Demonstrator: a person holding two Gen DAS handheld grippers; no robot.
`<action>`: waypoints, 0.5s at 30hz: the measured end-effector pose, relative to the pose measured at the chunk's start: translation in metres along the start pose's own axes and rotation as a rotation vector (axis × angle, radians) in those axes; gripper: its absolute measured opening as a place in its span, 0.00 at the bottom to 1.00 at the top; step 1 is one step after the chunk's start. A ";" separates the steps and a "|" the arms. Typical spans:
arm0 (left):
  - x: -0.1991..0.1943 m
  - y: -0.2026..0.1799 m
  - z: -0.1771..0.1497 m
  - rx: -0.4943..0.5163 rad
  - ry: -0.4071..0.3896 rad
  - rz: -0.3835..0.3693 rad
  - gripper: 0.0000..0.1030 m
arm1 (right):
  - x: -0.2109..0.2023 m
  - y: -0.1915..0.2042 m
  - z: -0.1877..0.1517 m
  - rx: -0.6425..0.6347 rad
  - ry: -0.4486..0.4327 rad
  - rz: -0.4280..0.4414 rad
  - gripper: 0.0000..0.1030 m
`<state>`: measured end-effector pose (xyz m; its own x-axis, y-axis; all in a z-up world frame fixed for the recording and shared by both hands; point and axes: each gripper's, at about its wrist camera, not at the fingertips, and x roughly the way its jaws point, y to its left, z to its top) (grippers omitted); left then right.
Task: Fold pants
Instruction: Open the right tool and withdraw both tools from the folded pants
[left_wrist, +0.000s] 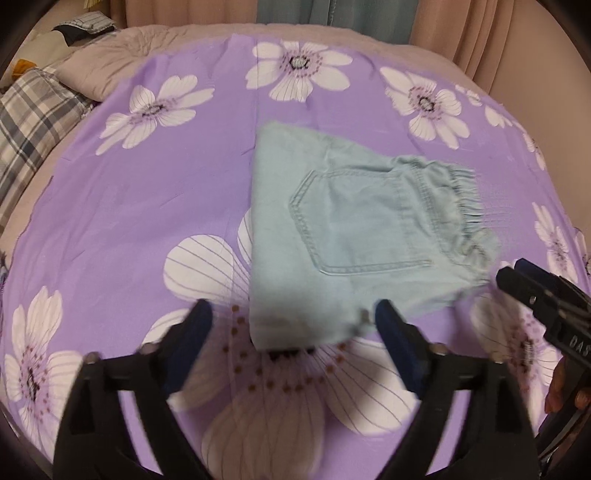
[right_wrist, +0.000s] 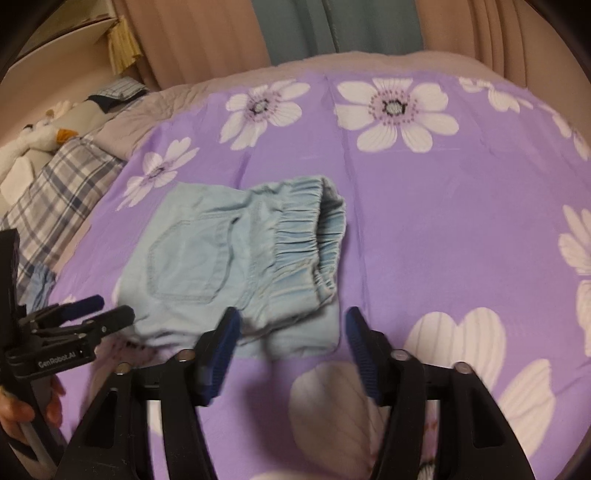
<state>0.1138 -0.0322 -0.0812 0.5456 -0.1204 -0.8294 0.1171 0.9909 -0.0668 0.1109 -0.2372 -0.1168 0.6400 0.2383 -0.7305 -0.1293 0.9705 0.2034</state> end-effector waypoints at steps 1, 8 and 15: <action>-0.011 -0.002 -0.001 -0.003 -0.009 0.003 0.96 | -0.006 0.002 -0.001 -0.002 -0.005 -0.005 0.71; -0.065 -0.020 -0.012 0.036 -0.054 0.071 1.00 | -0.043 0.012 -0.006 -0.005 -0.030 0.009 0.92; -0.095 -0.025 -0.027 0.018 -0.094 0.048 1.00 | -0.072 0.028 -0.014 -0.061 -0.090 0.008 0.96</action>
<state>0.0368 -0.0439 -0.0156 0.6262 -0.0789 -0.7757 0.1037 0.9945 -0.0175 0.0502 -0.2264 -0.0673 0.7041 0.2451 -0.6665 -0.1793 0.9695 0.1670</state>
